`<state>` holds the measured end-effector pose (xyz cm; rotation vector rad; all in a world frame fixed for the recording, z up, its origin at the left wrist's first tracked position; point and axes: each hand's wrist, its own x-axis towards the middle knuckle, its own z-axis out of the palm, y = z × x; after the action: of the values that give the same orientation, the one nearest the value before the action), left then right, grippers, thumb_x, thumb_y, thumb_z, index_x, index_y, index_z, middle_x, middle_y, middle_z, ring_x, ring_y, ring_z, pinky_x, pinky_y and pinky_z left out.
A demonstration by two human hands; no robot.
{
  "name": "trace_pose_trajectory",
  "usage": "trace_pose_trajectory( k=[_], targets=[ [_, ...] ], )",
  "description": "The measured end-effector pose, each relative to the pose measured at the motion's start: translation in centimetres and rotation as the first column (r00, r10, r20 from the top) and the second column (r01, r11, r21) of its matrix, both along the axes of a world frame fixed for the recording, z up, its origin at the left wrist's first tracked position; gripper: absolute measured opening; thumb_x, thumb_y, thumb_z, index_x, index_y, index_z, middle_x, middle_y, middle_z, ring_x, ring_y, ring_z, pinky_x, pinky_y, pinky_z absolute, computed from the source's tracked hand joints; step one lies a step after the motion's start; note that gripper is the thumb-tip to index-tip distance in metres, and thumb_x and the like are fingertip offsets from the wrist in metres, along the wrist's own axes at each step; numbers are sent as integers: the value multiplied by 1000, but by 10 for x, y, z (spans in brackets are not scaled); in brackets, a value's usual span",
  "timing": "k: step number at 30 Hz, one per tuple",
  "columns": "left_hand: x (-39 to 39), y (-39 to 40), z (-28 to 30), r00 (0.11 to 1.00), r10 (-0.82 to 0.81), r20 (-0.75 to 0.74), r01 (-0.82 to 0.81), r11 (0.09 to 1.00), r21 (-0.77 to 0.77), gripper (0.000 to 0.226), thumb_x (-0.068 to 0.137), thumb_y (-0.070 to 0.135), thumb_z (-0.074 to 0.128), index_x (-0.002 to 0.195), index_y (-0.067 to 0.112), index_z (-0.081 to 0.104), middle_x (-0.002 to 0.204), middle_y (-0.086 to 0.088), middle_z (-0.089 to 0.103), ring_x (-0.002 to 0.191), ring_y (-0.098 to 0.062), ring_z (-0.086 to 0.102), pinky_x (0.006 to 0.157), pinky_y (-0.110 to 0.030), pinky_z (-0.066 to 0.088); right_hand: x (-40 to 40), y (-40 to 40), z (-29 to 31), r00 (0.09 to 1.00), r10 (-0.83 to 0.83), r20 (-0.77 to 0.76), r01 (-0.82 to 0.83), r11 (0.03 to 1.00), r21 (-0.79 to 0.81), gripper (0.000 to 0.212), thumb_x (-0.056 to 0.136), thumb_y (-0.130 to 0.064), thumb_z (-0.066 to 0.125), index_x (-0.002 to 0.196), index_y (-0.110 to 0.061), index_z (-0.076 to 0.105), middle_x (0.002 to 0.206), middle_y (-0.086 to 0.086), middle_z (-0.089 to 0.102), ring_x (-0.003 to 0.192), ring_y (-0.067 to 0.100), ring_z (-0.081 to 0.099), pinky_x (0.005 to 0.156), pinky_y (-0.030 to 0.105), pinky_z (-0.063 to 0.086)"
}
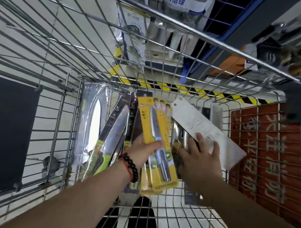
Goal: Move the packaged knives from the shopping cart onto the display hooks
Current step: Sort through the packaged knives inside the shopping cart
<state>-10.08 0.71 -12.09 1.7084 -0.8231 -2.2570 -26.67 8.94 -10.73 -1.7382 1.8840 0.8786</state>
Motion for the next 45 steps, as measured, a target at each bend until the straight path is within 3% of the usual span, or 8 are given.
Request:
trace_pose_trajectory(
  k=[6, 15, 19, 22, 28, 33, 40, 45],
  targets=[
    [-28, 0, -14, 996, -76, 50, 77, 997, -10, 83, 83, 30, 74, 148, 16, 25, 130, 10, 48, 123, -16, 43, 98, -31, 34, -23, 4, 5, 994, -101, 46, 104, 992, -70, 53, 85, -51, 44, 135, -32, 42, 159, 6, 20, 147, 27, 18, 112, 52, 20],
    [-27, 1, -14, 841, -190, 507, 394, 858, -331, 102, 81, 23, 75, 153, 22, 3, 159, -1, 16, 144, -22, 23, 112, -31, 24, -27, -2, 13, 974, -221, 44, 225, 945, -238, 41, 82, -38, 56, 121, -24, 56, 147, 6, 39, 133, 28, 36, 100, 50, 31],
    [-31, 0, -3, 809, -220, 545, 481, 781, -398, 85, 90, 24, 64, 153, 23, 8, 162, -1, -1, 146, -22, 17, 109, -24, 18, -48, -19, 18, 926, -374, 58, 371, 868, -331, 66, 83, -43, 62, 140, -25, 33, 150, 8, 33, 138, 30, 30, 106, 54, 30],
    [-34, 8, 11, 831, -233, 506, 495, 725, -479, 49, 93, 17, 55, 140, 18, 41, 147, 0, 34, 131, -19, 40, 101, -16, 29, -66, -28, 14, 852, -517, 79, 523, 837, -162, 71, 83, -41, 67, 140, -22, 28, 131, 9, 51, 115, 33, 55, 91, 45, 45],
    [-64, 35, 38, 986, -168, -3, 168, 986, -4, 33, 88, 44, 60, 115, 26, 61, 117, 2, 62, 99, -11, 57, 86, -27, 46, -48, -11, 40, 804, -562, 193, 594, 767, -241, 13, 92, -36, 52, 95, -24, 50, 74, -4, 60, 63, 21, 57, 54, 27, 43],
    [-80, 30, 42, 983, 154, -99, -109, 927, 358, 73, 64, 61, 76, 122, 19, 60, 115, -8, 68, 95, -25, 67, 88, -42, 54, 22, 23, 79, 870, -288, 401, 406, 880, -247, 14, 85, -38, 50, 90, -26, 49, 72, -3, 62, 64, 23, 63, 53, 29, 43],
    [-19, 6, 4, 983, 134, 126, -147, 984, 102, 38, 92, 27, 61, 126, 13, 56, 125, -16, 63, 111, -36, 61, 98, -54, 46, 2, 22, 17, 428, -736, 525, 879, 475, -50, 10, 89, -35, 59, 95, -27, 60, 78, -8, 66, 68, 11, 63, 67, 38, 57],
    [5, -2, 1, 979, 193, 59, -196, 979, 60, 45, 86, 25, 65, 129, 18, 53, 122, -7, 61, 109, -26, 59, 98, -45, 44, 16, 16, -24, 737, -664, 128, 676, 730, -106, 79, 75, -79, 49, 129, -22, 42, 128, 5, 42, 118, 26, 48, 95, 48, 47]
  ],
)
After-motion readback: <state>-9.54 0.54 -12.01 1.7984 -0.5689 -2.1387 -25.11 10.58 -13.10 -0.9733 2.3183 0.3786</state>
